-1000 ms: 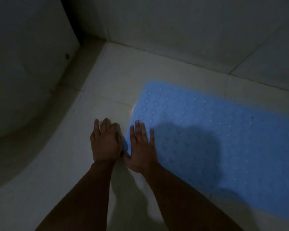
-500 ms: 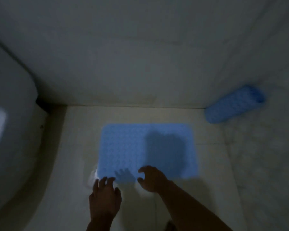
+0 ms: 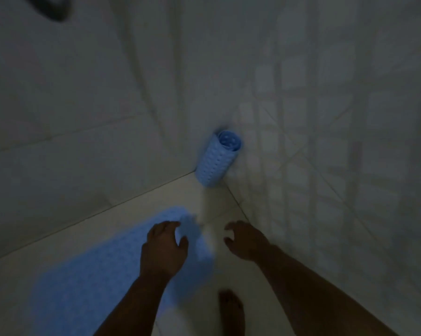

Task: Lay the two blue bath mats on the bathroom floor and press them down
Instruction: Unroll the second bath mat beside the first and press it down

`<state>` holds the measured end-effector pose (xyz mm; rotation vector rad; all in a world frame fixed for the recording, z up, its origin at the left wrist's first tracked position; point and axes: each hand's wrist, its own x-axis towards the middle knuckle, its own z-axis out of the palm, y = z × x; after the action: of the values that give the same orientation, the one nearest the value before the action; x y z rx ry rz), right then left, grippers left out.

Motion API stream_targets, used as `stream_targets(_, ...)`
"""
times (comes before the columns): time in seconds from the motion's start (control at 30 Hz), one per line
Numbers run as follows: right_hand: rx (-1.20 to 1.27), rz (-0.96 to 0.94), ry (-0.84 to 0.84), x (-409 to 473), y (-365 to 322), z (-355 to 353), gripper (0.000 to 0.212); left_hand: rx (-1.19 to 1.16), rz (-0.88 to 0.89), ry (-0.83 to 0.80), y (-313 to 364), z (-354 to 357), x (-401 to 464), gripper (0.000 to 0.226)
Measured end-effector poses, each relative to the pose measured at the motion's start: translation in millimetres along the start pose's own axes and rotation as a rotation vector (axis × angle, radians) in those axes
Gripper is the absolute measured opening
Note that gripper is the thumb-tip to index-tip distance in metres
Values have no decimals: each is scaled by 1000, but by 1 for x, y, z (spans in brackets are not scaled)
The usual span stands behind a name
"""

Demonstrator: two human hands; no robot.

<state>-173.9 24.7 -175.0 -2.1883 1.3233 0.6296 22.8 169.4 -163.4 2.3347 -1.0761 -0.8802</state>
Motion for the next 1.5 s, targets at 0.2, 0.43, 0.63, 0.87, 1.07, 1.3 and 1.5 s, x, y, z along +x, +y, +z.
stream_targets(0.2, 89, -36, 49, 114, 39, -85, 58, 117, 49, -44, 88, 36, 120, 50)
stream_targets(0.43, 113, -177, 234, 247, 41, -143, 80, 194, 37, -53, 150, 78, 225, 56)
stream_targets(0.63, -88, -136, 169, 285, 49, -128, 71, 182, -28, -116, 131, 118, 218, 57)
stream_targets(0.87, -85, -199, 292, 237, 43, -90, 19, 232, -65, -69, 99, 92, 192, 64)
stream_targets(1.07, -40, -392, 286, 134, -17, -95, 19, 287, 16, 35, 90, 20, 135, 91)
stream_targets(1.3, -1, -497, 248, -90, -113, -136, 23, 281, 206, 29, 111, -136, -52, 87)
stream_targets(1.5, 27, -551, 406, -290, -178, -201, 33, 503, 320, 217, 152, -274, -218, 64)
